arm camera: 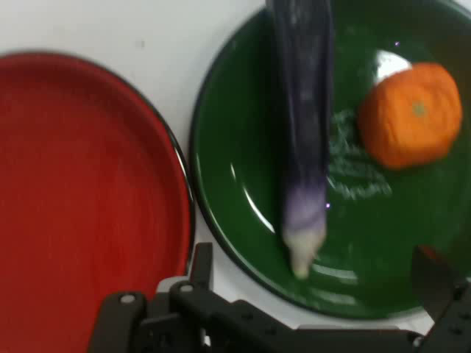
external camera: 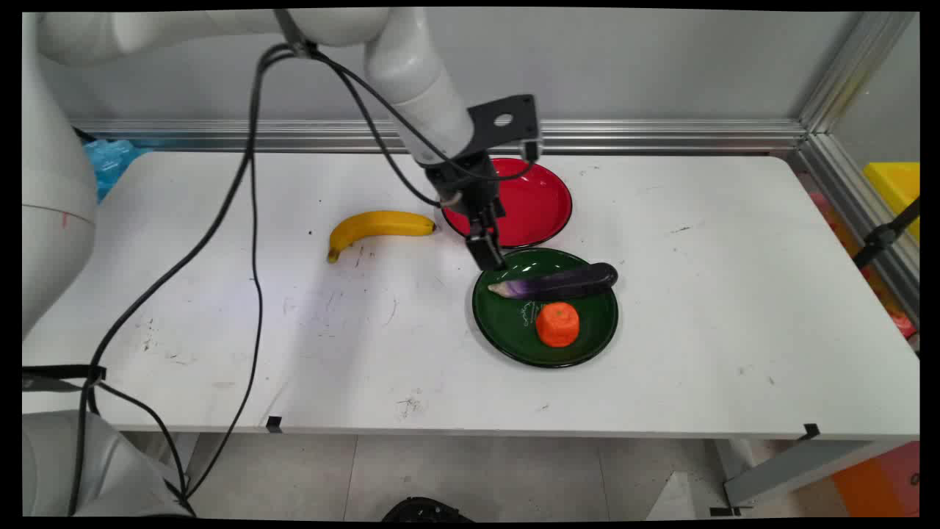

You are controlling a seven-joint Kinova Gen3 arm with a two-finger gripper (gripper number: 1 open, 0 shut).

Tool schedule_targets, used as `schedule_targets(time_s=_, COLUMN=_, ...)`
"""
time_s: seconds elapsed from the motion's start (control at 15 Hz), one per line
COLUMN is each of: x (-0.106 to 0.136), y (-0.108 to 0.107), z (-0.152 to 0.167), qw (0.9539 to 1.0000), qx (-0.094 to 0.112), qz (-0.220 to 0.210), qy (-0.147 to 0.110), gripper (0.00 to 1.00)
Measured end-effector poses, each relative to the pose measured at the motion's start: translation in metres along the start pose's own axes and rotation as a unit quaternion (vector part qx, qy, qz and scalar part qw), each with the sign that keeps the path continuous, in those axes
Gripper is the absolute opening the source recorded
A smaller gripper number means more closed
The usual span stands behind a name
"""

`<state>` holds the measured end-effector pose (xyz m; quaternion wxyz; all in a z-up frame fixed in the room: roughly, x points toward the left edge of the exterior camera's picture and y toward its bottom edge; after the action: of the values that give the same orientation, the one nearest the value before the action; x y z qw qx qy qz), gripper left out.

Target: Pick up the eggplant from the green plate

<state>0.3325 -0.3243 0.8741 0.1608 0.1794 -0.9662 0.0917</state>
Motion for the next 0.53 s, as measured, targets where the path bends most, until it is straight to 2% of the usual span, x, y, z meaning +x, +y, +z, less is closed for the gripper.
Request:
schedule_targets(time_s=0.2, x=0.007, y=-0.002, z=0.021, qw=0.9998, qx=0.005, qz=0.008, qy=0.015, gripper=1.0)
schedule_targets(time_s=0.53, x=0.004, y=0.001, z=0.054, qw=0.9993, qx=0.007, qz=0.019, qy=0.03, gripper=1.0)
